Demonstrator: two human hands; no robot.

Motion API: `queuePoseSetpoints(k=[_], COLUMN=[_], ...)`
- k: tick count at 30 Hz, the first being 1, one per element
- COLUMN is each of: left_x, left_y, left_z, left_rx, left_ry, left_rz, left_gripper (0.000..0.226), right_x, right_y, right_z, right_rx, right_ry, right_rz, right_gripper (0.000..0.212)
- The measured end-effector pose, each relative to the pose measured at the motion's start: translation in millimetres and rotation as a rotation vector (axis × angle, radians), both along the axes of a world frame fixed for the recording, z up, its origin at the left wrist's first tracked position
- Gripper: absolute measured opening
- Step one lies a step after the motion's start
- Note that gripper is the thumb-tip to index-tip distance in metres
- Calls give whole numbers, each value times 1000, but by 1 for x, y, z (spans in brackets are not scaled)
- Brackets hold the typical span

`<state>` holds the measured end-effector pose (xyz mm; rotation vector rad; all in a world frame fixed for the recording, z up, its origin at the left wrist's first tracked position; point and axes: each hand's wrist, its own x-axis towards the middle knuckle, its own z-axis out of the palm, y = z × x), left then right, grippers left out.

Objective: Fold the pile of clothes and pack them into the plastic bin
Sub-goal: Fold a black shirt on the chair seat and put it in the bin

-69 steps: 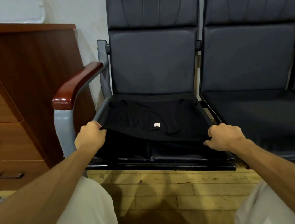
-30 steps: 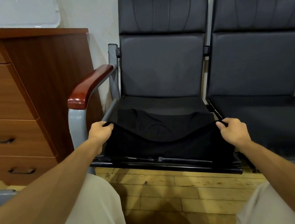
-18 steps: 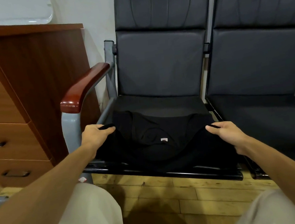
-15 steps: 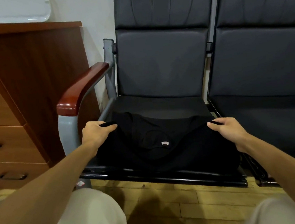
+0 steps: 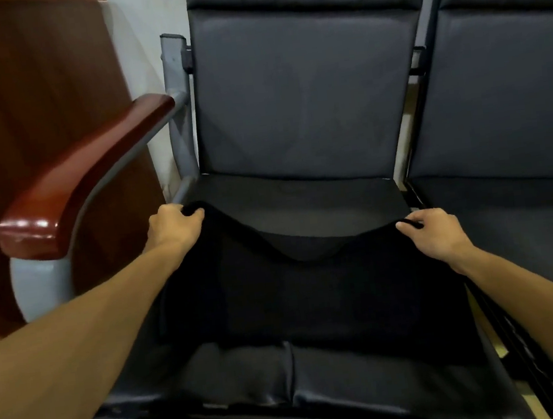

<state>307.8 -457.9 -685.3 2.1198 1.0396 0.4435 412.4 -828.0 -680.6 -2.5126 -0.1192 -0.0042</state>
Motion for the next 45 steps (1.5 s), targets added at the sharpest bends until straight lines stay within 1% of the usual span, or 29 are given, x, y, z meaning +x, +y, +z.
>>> queuePoseSetpoints(k=[2,6,9,11,12,13,14,15,16,17,19,21,23,25,27,28,30,31,34,36,38,40,42,45], left_x=[7,10,9,5,1,-5,-13,-22,-31,-40,-57,-72,-85,-94,-103,-107,-115,-119,-130,-135,-139,-138,-136,-131], left_y=[2,2,2,-3,-8,-15,-23,-31,-40,-51,-70,-83,-86,-79,-69,-66,-63,-63,-58,-50,-43,-38,-35,-27], left_z=[-11,-19,-17,-17,-16,-16,-14,-12,-11,-11,-16,-26,-33,-35,-35,-35,-34,-33,-29,-26,-24,-23,-22,-25], left_rx=[46,138,150,145,177,257,380,486,542,548,500,432,394,368,353,355,367,372,314,308,425,542,594,608], left_ry=[67,177,197,201,204,209,218,220,222,240,330,470,572,623,645,651,650,642,562,520,545,548,479,346], left_rz=[43,73,8,-109,-156,-188,-220,-269,-334,-413,-595,-754,-831,-873,-905,-916,-919,-913,-864,-830,-820,-791,-674,-399], left_gripper=[41,39,39,44,48,53,58,62,63,62,57,54,54,57,58,58,57,56,54,60,65,63,59,50], right_x=[9,15,10,2,-4,-9,-15,-22,-30,-38,-55,-73,-85,-98,-110,-115,-121,-122,-121,-119,-117,-116,-115,-114], right_y=[0,1,4,5,6,5,4,3,3,1,-2,-8,-19,-29,-33,-36,-42,-46,-57,-57,-52,-43,-29,1], right_z=[-13,-19,-17,-13,-12,-12,-11,-10,-9,-10,-11,-12,-16,-20,-24,-27,-33,-33,-27,-22,-20,-18,-15,-13], right_rx=[-86,-190,-308,-418,-522,-646,-737,-785,-789,-761,-647,-546,-469,-394,-411,-482,-629,-664,-708,-715,-722,-714,-676,-507], right_ry=[4,-32,-55,-95,-153,-237,-334,-406,-437,-438,-335,-149,-19,63,118,123,139,155,197,228,234,193,120,51], right_rz=[-27,-120,-116,-69,-28,18,72,134,195,256,329,330,312,312,356,390,448,460,469,469,453,411,387,441], right_gripper=[29,31,29,31,37,43,48,51,50,48,45,44,51,60,63,64,64,62,58,57,58,60,58,50])
